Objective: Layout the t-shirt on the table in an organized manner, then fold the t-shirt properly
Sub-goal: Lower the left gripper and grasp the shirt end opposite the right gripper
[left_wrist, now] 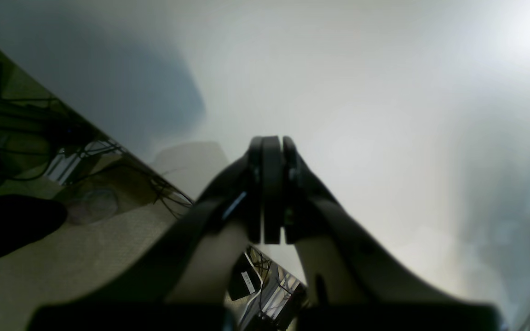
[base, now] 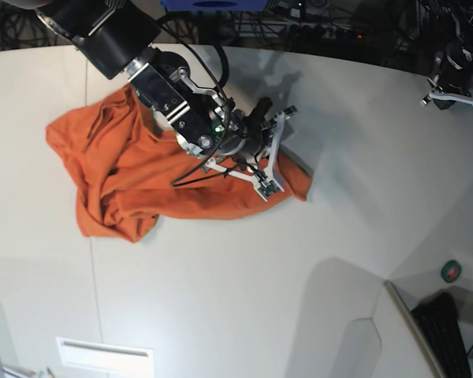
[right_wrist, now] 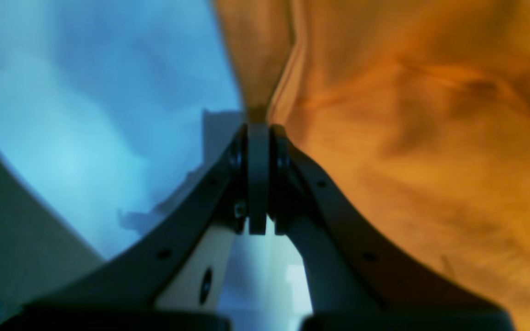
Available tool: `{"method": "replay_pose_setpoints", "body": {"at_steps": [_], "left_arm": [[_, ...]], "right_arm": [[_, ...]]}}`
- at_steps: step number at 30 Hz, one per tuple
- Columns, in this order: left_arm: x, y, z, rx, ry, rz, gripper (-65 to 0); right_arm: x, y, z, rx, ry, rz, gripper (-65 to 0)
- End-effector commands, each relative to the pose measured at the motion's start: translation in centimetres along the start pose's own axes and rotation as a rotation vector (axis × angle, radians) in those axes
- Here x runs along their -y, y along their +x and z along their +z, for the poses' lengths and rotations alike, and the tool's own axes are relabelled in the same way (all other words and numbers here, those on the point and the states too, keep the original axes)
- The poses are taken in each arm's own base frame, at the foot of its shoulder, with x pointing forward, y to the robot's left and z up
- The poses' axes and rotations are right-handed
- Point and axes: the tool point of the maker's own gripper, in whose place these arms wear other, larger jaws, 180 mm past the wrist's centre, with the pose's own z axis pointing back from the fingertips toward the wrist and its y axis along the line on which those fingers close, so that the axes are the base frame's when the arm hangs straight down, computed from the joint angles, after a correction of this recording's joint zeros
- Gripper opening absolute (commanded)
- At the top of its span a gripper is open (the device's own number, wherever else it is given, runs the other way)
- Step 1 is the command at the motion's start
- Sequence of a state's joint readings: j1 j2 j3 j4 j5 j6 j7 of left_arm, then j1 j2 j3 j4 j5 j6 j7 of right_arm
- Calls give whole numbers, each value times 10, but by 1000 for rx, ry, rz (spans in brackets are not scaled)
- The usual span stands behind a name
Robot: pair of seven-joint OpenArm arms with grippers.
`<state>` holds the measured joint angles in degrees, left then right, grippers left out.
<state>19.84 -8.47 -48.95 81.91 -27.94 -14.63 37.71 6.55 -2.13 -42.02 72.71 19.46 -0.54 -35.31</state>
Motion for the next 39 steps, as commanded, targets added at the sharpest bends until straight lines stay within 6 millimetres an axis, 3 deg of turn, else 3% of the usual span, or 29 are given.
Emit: {"method": "replay_pose_setpoints", "body": {"at_steps": [1,7,10,16,18,20,21,26,27,28,30,32,36,39], "left_arm": [[-1,17,3,49,-3,-12,-650],[1,19,2,54,-6,-10,-650],[3,19,1,53,-10,-12,-650],[3,19,1,52,-11,-13,-650],[2,19,1,53,-9,-12,-650],[2,20,2,54,-8,-11,-650],[1,20,2,56,-6,-11,-650],[4,20,1,52,-14,-16,-650],[6,21,4,58,-16,-24,-650],[19,26,7,71,-42,-54,-650],[54,15,14,61,-113,-132,-650],[96,14,21,72,-207,-206,-650],[164,3,22,54,-364,-282,-650],[205,-9,18,2,-443,-304,-650]], "right_arm": [[-7,16,4,49,17,4,-650],[-52,-2,0,5,94,150,-650],[-56,-24,-13,-67,95,202,-650],[-54,-28,-25,-115,80,205,-650],[-54,-27,-24,-112,81,208,-617],[-61,-20,-20,-86,96,227,-489],[-66,-15,-17,-68,105,241,-459],[-59,7,9,33,109,281,-500],[-49,12,12,48,88,267,-524],[-34,18,15,64,53,229,-564],[-3,28,18,85,-31,135,-650],[26,24,18,73,-97,77,-650],[45,13,15,39,-133,45,-650],[66,-6,7,-18,-172,9,-650]]}}
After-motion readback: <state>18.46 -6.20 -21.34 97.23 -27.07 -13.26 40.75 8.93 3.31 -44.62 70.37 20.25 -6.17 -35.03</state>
